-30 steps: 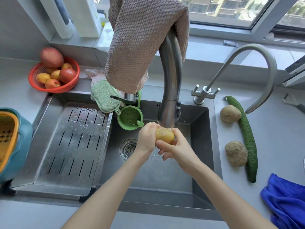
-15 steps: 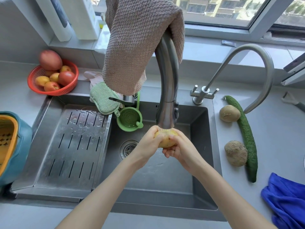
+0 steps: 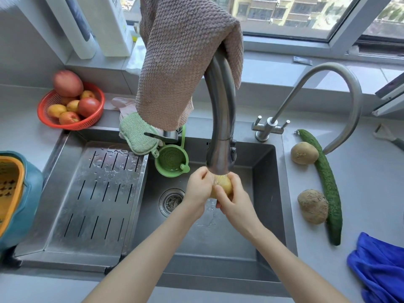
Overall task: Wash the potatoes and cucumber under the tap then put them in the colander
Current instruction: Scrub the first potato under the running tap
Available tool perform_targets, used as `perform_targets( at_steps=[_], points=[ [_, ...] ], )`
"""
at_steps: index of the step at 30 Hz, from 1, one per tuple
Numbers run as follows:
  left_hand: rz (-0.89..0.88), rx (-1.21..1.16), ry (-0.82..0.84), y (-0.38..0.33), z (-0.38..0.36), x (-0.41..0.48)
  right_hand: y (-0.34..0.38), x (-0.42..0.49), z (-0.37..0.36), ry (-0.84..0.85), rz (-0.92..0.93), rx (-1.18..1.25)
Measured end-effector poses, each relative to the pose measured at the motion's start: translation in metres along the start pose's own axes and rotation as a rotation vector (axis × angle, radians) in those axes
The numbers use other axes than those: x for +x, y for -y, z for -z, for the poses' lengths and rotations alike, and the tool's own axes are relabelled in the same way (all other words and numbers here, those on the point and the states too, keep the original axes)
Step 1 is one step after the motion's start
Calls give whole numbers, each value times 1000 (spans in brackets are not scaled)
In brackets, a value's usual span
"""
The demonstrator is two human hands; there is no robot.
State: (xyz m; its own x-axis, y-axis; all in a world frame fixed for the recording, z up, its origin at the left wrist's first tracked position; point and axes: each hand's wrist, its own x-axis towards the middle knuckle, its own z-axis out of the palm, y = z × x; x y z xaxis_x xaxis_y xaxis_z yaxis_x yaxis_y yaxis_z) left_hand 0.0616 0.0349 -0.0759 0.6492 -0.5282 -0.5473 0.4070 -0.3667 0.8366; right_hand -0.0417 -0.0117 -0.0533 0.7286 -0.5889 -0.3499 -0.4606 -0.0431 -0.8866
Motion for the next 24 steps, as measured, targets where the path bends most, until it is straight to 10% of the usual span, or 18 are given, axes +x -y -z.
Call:
perform_targets(
  at_steps=[7, 11, 17, 24],
  points=[
    [222, 246, 251, -25, -2, -11, 0, 17, -2, -231, 132, -419],
    [-50, 8, 212, -2, -9, -11, 16, 33, -7, -468, -101, -133],
    [-703, 660, -27, 33, -1, -5, 20, 49, 4, -166, -720, 513],
    [-576, 355, -217, 19, 1, 1, 27, 29, -9, -136, -369, 328]
  ],
)
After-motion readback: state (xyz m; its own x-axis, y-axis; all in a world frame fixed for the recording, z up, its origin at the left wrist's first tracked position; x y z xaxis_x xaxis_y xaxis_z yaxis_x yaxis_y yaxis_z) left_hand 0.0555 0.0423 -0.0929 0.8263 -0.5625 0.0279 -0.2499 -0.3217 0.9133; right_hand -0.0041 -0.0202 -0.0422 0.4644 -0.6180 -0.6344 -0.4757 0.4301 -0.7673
